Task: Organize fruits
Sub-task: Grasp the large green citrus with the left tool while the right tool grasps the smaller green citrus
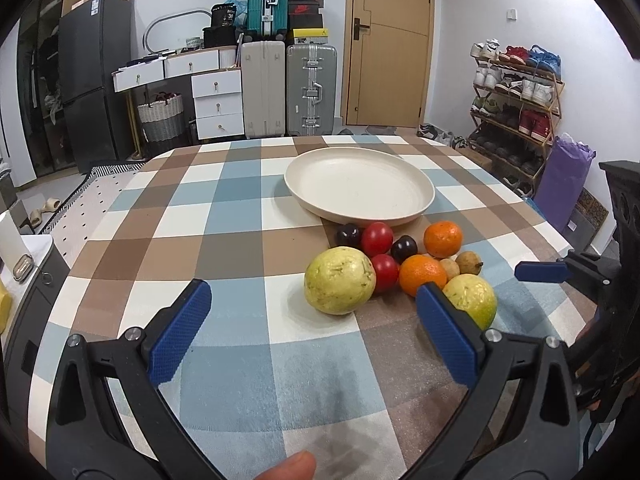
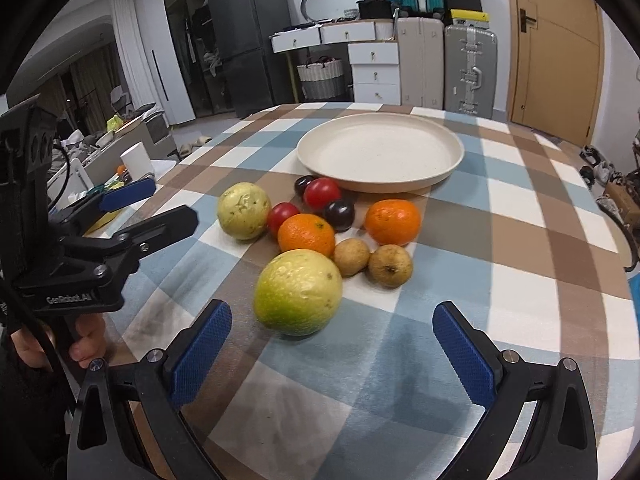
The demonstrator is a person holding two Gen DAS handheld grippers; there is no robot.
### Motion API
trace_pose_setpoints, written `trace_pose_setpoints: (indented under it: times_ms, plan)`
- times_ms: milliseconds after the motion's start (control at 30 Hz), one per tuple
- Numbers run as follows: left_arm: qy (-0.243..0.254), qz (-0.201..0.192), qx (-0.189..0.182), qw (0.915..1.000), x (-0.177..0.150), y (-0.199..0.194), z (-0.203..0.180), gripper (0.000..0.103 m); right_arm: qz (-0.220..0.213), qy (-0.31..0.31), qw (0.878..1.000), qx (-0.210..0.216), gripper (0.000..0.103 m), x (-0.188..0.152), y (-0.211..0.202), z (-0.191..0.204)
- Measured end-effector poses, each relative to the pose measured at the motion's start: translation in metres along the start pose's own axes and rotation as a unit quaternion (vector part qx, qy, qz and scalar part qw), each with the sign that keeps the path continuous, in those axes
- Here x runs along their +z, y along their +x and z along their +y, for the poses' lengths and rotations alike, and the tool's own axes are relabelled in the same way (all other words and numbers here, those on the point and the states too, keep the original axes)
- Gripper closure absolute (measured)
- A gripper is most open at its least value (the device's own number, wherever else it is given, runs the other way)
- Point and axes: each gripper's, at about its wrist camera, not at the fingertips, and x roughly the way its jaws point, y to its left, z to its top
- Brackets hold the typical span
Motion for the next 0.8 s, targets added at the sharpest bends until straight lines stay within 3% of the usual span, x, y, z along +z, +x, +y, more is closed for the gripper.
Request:
trace_pose_setpoints:
  times_ms: [300,567,633,800]
  plan:
    - [0.007,0.028,-0.007,0.9995,0.007,0.022,0.0,0.001,0.028,-0.004,1.0,-0.001,0.007,0.004,0.017,0.009]
    - [0.011,0.054,-0.002,0.9985,0.015,0.045,0.0,0.001,0.037,-0.003,0.999,0.024,0.024,0.009,0.022,0.015]
    - [0.01,0.058,-0.007,0.9982,0.015,0.049,0.0,0.007,0.034,-0.002,0.999,0.035,0.03,0.009,0.022,0.015]
    - [0.002,0.079,-0.026,0.9965,0.014,0.06,0.003,0.027,0.031,0.003,0.999,0.041,0.031,0.011,0.025,0.015]
